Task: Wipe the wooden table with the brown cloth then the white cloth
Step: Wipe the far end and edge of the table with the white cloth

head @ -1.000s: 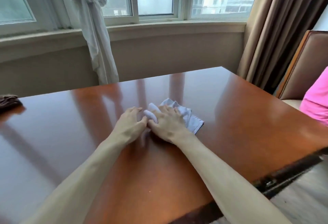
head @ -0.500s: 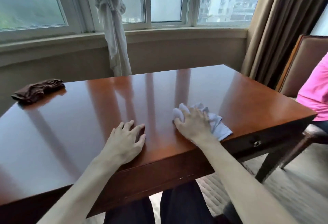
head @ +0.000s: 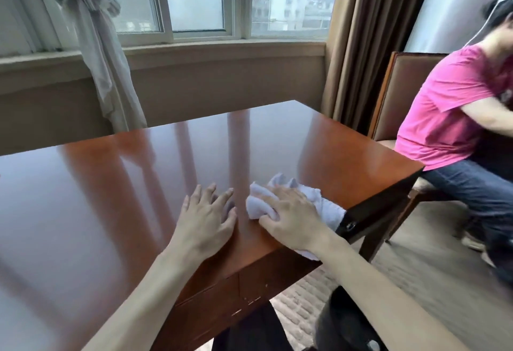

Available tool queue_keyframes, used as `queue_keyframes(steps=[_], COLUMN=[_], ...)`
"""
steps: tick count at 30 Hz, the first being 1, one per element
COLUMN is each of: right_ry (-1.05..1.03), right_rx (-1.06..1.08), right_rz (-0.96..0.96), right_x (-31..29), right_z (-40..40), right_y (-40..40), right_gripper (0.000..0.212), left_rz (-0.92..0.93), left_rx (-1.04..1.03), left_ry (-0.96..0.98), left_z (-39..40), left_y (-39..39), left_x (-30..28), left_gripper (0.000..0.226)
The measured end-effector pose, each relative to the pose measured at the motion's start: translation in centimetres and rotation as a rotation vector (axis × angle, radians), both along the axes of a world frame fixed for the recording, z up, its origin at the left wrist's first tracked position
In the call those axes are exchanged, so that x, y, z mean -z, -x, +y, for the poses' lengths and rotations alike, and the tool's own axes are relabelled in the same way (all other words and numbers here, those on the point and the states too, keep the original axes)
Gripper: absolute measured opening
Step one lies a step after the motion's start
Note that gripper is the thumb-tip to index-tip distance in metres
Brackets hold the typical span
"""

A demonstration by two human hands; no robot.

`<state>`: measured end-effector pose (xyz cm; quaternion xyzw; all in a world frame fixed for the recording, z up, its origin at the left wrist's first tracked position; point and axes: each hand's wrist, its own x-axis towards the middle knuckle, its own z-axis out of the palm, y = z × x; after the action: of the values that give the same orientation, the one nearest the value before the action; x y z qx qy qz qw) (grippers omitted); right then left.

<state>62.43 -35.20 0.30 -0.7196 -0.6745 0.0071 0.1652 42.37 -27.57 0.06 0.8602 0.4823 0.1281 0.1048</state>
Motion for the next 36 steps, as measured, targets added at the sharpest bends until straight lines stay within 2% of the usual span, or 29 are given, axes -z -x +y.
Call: queue_keyframes(steps=[1,2,5,6,8,9,10,11,13,14,15,18,20,23,27,29,33,36], right_ry=[0.007,0.026,-0.009,-0.072,-0.147,-0.135,-0.052,0.025,0.009,-0.005,-0.004,0.039,0.028,-0.005,0.04,0.085,0.114,0.113], right_rx=[-0.005,0.079,0.536,0.502,0.129,-0.081,-0.204,-0.234,0.008,0.138,0.14,-0.162,-0.131,0.007,0.057,0.043,0.006,-0.187], right_rz=[0.008,0.017,0.027,-0.011,-0.04,-0.051,-0.036,0.011,0.044,-0.002,-0.027,0.041,0.097,0.048,0.024,0.009,0.034,0.037], right_x=[-0.2,-0.4,-0.2,0.3,1.3,1.7,1.3,0.4,0.1,0.1,0.1,0.9,0.5,0.4,0.5,0.4,0.4,0.8], right_z=[0.8,2.2,6.3,7.4,9.6,10.3,10.8,11.9,14.6,15.5,16.3,18.8,21.4,27.3,35.6,38.8,41.3,38.8], right_y=[-1.8,-4.2,-7.4,-5.9,-1.8,-0.3,0.3,-0.1,-1.7,-1.8,-1.1,0.8,-0.5,-2.1,-2.5,-2.4,0.7,6.6], right_gripper=[0.06,0.058,0.048,0.041,0.036,0.042,0.051,0.057,0.057,0.057,0.062,0.066,0.069,0.076,0.059,0.056,0.065,0.059], left_rz=[0.011,0.023,0.12,0.137,0.103,0.076,0.049,0.032,0.033,0.054,0.085,0.154,0.17,0.134,0.123,0.124,0.087,-0.042], left_rx=[-0.004,-0.005,-0.005,-0.002,-0.004,-0.016,-0.04,-0.072,-0.121,-0.142,-0.168,-0.229,-0.232,-0.25,-0.263,-0.263,-0.264,-0.234], left_ry=[0.002,0.016,0.0,-0.03,-0.081,-0.101,-0.103,-0.089,-0.077,-0.086,-0.087,-0.03,0.016,0.034,-0.005,-0.015,-0.01,0.069], left_z=[0.5,1.0,1.7,2.1,3.8,5.0,6.5,7.8,10.4,11.7,13.0,17.0,18.6,19.2,19.6,19.8,19.8,20.1], left_y=[-0.7,-1.3,-1.9,-1.8,-1.6,-1.3,-1.0,-0.7,0.1,0.5,1.0,2.4,2.6,2.8,2.9,2.8,2.6,3.2], left_x=[0.1,0.2,0.4,0.2,-0.9,-1.5,-1.8,-2.0,-1.7,-1.3,-0.9,-0.3,0.1,1.2,1.9,2.0,2.1,1.0], left_gripper=[0.056,0.056,0.059,0.06,0.06,0.059,0.057,0.055,0.056,0.059,0.061,0.064,0.067,0.076,0.078,0.077,0.076,0.067])
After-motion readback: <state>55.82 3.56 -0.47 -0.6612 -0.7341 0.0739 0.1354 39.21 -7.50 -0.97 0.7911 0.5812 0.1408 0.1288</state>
